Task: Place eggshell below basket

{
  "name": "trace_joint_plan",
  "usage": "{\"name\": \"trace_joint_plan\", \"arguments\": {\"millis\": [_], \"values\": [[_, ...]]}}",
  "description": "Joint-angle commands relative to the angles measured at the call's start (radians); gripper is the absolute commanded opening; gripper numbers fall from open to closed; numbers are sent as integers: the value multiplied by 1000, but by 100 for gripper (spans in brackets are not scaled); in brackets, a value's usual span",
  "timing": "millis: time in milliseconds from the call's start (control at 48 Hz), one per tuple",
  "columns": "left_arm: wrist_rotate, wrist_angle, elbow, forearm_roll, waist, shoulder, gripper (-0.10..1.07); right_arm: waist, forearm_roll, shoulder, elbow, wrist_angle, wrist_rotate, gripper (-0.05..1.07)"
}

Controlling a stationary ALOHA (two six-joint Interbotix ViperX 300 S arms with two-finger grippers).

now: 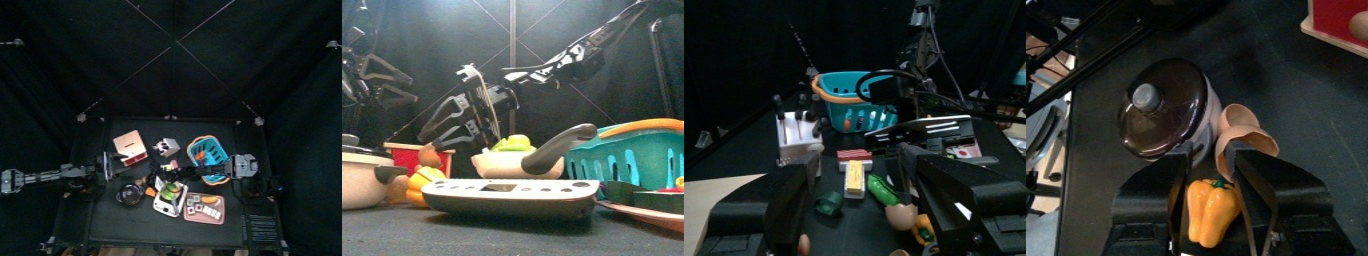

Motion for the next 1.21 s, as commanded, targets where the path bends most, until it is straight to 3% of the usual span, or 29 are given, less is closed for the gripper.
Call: {"name": "trace_joint_plan", "arguments": {"millis": [0,333,646,1188], "values": [[2,-2,-17,-3,9,6,98,0,0,-26,-28,2,-2,74],[2,0,-17,-3,15,6,98,9,3,-29,-32,31,6,75],[2,5,-15,-3,23,6,98,35,11,-26,-43,74,6,87],[2,5,-14,-3,25,6,98,92,11,-25,-60,201,2,88]]}}
